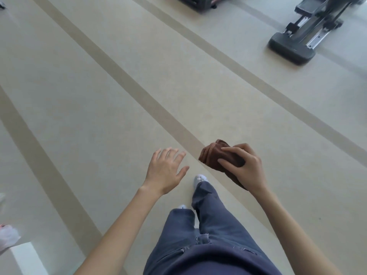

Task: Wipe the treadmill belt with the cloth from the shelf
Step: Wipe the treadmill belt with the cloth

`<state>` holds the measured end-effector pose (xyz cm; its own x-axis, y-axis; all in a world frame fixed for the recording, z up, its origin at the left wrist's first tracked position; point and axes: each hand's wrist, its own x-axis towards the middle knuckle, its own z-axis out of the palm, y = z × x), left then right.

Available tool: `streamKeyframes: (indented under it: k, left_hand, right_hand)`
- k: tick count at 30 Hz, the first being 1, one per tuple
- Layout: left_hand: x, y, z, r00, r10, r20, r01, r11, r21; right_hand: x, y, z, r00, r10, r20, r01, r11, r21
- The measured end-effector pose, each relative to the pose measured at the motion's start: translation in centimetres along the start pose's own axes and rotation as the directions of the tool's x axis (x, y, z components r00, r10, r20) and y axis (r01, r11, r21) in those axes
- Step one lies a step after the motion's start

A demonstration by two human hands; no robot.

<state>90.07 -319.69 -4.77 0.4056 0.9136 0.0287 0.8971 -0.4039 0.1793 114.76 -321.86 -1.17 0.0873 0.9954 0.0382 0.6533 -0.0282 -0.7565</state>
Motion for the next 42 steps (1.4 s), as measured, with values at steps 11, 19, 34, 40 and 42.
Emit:
streamKeyframes:
  k: [11, 19, 34, 40, 42]
  left_hand:
    - [14.4, -4.0, 0.2, 1.0, -0.025, 0.015, 0.024, 1.0, 0.019]
    - [30.9, -4.7, -3.8, 0.998, 0.033, -0.048, -0.033, 0.999, 0.0]
    - [47.7, -8.9, -0.5, 0.989, 0.141, 0.038, -0.139, 0.99, -0.038]
    - [59.9, -12.8, -1.3, 0.977, 0.215, 0.012, -0.215, 0.976, -0.029]
    - [64.1, -14.1, -2.0, 0.972, 0.235, -0.016, -0.235, 0.972, -0.027]
  right_hand:
    - [14.8, 3.7, -0.2, 0.999, 0.051, 0.015, -0.051, 0.998, 0.038]
    - [30.2, 4.1, -4.9, 0.999, 0.004, -0.035, -0.002, 0.999, 0.047]
    - [45.0, 8.3, -4.3, 0.987, 0.149, -0.059, -0.142, 0.984, 0.103]
    - [56.1, 7.4, -5.1, 0.979, 0.138, -0.149, -0.134, 0.99, 0.04]
    - [59.9, 6.9, -5.6, 0.976, 0.121, -0.183, -0.121, 0.993, 0.006]
